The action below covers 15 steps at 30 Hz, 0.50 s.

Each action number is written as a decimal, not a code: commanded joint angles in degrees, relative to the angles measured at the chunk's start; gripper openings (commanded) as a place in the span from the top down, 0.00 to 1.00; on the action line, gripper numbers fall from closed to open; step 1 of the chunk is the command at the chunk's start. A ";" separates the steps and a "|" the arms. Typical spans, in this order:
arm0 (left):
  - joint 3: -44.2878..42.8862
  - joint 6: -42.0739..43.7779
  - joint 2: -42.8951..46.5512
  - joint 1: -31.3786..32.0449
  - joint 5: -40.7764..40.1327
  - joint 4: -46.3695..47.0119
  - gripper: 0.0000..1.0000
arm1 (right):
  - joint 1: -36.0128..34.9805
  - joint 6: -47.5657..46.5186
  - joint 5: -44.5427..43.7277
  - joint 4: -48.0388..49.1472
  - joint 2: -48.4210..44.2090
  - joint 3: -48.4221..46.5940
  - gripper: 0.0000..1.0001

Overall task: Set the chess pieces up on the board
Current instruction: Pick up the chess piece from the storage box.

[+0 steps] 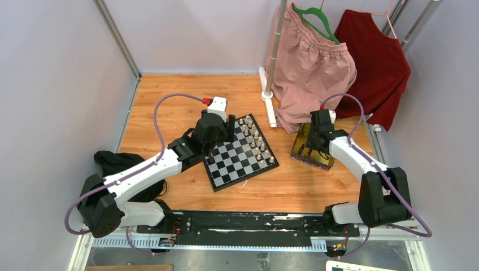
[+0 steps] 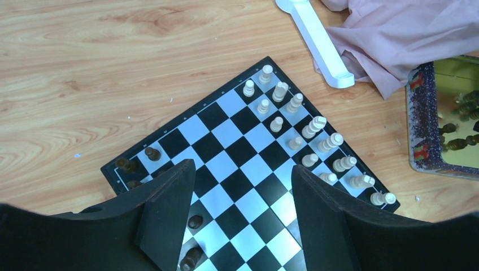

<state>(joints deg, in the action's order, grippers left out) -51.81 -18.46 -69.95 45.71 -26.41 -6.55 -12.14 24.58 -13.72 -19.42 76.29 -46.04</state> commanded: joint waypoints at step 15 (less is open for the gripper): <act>2.85 -0.26 3.80 0.08 -2.87 2.77 0.31 | 0.87 1.86 2.49 2.39 0.98 3.63 0.70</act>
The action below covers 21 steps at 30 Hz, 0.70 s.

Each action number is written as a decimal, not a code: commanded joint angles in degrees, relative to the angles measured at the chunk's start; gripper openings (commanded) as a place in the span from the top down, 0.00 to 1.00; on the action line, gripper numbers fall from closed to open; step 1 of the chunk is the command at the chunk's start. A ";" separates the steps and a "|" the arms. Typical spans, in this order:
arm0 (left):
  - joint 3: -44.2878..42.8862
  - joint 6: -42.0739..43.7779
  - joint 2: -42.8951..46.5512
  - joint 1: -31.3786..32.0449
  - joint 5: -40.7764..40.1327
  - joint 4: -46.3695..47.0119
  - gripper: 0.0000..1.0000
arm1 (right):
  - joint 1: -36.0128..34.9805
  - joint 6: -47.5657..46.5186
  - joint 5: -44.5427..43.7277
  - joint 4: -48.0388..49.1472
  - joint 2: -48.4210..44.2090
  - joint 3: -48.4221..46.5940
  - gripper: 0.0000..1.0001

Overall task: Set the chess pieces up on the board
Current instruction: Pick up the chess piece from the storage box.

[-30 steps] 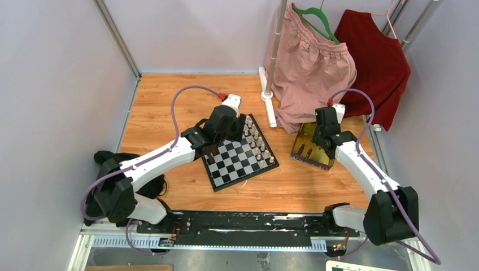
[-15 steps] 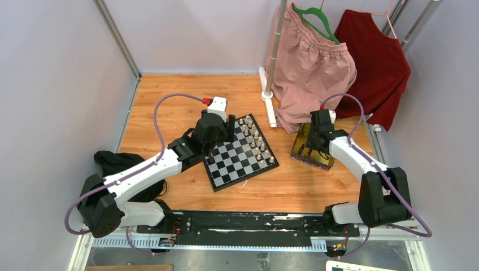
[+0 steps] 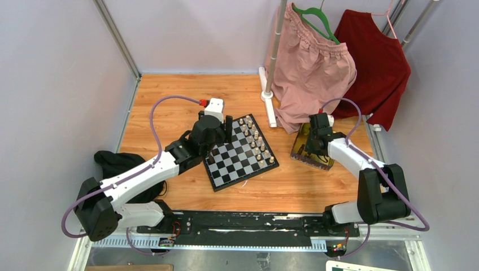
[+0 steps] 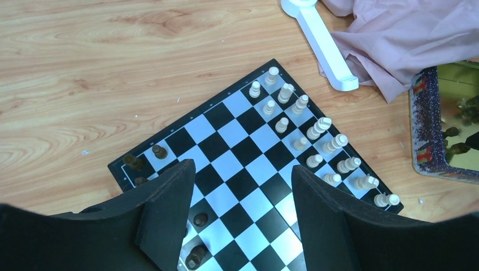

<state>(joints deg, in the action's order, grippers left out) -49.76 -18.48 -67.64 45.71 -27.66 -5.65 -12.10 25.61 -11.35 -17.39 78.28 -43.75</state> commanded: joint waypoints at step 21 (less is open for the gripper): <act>5.62 -4.52 8.09 0.08 -10.90 1.50 0.32 | 0.76 -1.91 -0.39 -3.72 -9.22 -0.43 1.00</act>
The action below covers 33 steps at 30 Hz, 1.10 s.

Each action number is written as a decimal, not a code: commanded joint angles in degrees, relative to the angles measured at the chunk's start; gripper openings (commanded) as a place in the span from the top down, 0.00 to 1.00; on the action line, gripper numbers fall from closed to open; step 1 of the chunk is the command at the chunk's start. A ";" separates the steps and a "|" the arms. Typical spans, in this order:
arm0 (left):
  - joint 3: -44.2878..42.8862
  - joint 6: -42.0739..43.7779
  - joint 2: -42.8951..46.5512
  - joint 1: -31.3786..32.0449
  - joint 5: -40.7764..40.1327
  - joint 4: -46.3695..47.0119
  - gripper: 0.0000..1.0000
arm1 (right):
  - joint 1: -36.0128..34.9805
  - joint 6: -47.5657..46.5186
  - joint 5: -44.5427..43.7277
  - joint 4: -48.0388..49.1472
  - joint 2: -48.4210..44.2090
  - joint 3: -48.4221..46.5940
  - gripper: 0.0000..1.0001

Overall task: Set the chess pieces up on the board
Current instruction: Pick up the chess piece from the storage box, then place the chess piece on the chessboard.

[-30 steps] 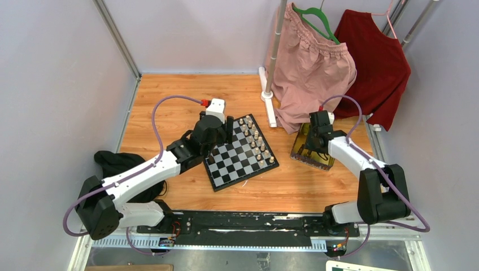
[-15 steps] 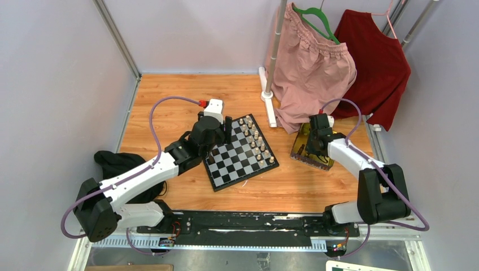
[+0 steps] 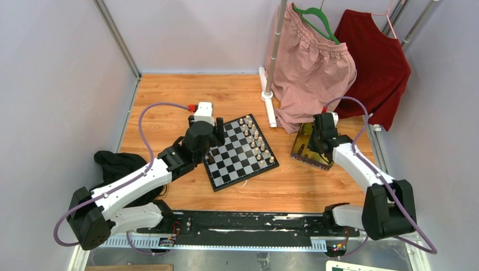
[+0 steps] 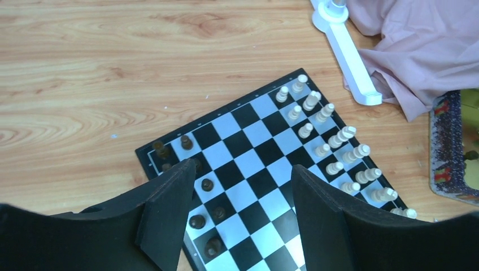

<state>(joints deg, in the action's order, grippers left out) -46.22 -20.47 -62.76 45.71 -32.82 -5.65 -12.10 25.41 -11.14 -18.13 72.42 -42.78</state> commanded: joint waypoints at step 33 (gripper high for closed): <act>11.96 -12.44 26.46 0.09 -22.75 -8.62 0.33 | -45.37 -11.40 -5.43 -12.10 10.18 -25.98 1.00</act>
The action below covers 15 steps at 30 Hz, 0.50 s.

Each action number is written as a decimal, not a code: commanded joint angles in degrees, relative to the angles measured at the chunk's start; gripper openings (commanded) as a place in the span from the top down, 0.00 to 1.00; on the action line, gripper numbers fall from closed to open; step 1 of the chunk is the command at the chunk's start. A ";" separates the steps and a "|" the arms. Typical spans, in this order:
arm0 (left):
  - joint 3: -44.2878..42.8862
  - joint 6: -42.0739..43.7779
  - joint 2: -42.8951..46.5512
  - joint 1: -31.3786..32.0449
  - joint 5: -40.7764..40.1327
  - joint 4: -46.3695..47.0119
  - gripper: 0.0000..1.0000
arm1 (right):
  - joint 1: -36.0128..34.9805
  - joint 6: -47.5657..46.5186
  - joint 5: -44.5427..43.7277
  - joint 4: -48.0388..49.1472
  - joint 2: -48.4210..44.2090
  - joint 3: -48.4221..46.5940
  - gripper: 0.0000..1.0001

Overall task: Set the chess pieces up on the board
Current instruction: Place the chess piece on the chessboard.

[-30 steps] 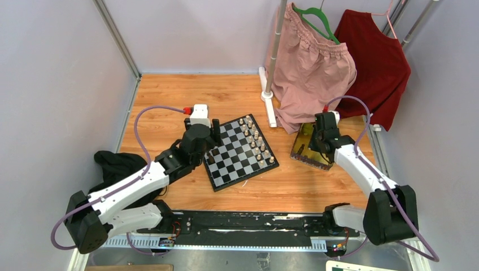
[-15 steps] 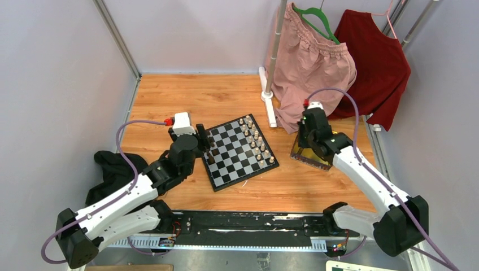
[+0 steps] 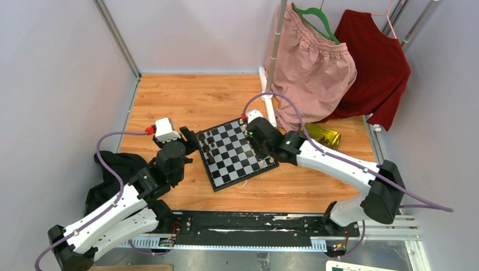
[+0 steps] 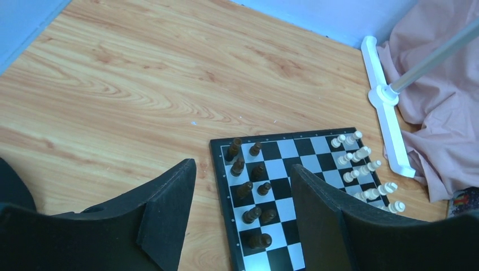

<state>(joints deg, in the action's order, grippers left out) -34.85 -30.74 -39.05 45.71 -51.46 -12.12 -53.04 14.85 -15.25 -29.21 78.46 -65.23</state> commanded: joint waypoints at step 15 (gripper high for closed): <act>2.11 -5.01 12.36 0.08 -9.06 -7.57 0.33 | -13.94 -1.41 3.48 2.56 19.66 -15.15 1.00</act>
<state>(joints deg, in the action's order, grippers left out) -33.95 -33.28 -29.12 45.71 -56.64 -18.39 -66.41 14.70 -13.28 -28.03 96.99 -77.36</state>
